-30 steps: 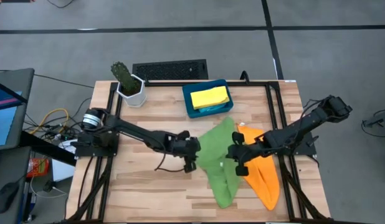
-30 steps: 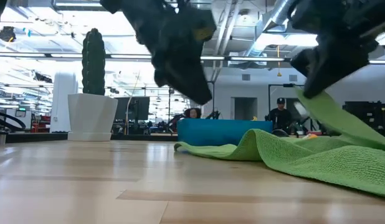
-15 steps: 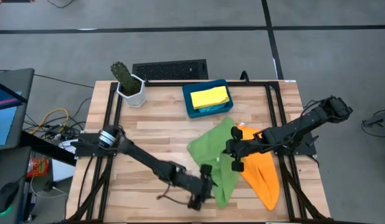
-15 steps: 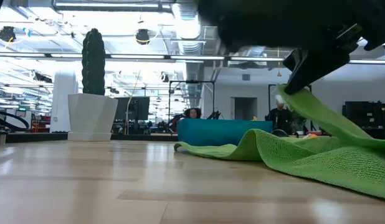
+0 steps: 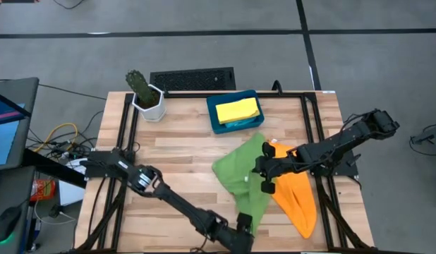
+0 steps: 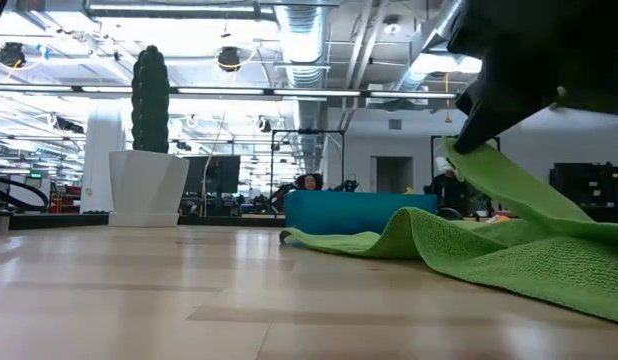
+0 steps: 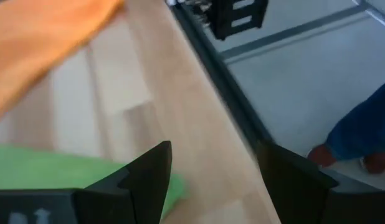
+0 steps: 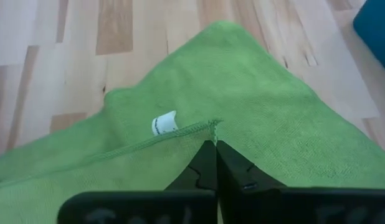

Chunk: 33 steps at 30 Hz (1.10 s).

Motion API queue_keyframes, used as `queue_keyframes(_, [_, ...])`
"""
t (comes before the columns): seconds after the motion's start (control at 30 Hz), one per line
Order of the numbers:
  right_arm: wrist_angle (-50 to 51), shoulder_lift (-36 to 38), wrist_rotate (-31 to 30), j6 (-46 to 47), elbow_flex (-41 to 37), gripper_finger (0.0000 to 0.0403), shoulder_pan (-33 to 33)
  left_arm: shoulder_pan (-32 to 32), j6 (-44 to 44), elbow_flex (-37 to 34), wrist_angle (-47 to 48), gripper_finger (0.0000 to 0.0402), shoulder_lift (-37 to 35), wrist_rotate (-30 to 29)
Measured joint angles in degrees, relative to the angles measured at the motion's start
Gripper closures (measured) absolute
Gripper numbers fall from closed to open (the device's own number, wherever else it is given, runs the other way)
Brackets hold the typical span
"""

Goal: Fold microfiber towels
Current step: Fold the green microfiber cloth

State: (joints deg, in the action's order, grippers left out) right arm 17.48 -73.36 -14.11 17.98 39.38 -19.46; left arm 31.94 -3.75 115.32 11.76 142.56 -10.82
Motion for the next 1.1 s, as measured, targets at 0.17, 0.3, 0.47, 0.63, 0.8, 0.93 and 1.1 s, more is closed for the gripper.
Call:
queue_keyframes(0.17, [-0.31, 0.0, -0.14, 0.04, 0.0, 0.0387, -0.25, 0.65, -10.02, 1.78, 2.22, 0.0171, 2.81, -2.46])
queue_keyframes(0.3, [-0.06, 0.0, -0.13, 0.04, 0.0, 0.0383, -0.47, 0.25, -17.57, 1.77, 5.96, 0.0172, 2.92, -5.65])
queue_keyframes(0.47, [-0.11, 0.0, -0.15, -0.1, 0.0, 0.0387, -0.3, 0.11, -22.25, 1.75, 7.75, 0.0179, 2.28, -10.95])
queue_keyframes(0.63, [-0.05, 0.0, -0.16, -0.35, 0.0, 0.0381, -0.31, -0.44, -21.63, 1.73, 7.27, 0.0187, 2.93, -6.76])
queue_keyframes(0.8, [-0.01, 0.0, -0.99, -0.44, 0.0, 0.0386, -0.28, -0.46, -19.39, 0.98, 7.03, 0.0205, 2.91, -8.56])
queue_keyframes(0.93, [-0.01, 0.0, -1.03, -0.43, 0.0, 0.0385, -0.28, -0.98, -18.97, 0.97, 7.96, 0.0239, 2.89, -8.74])
queue_keyframes(1.1, [-0.42, 0.0, -1.29, -0.42, 0.0, 0.0383, -0.28, -1.84, -18.0, 0.68, 9.1, 0.0315, 2.71, -8.85])
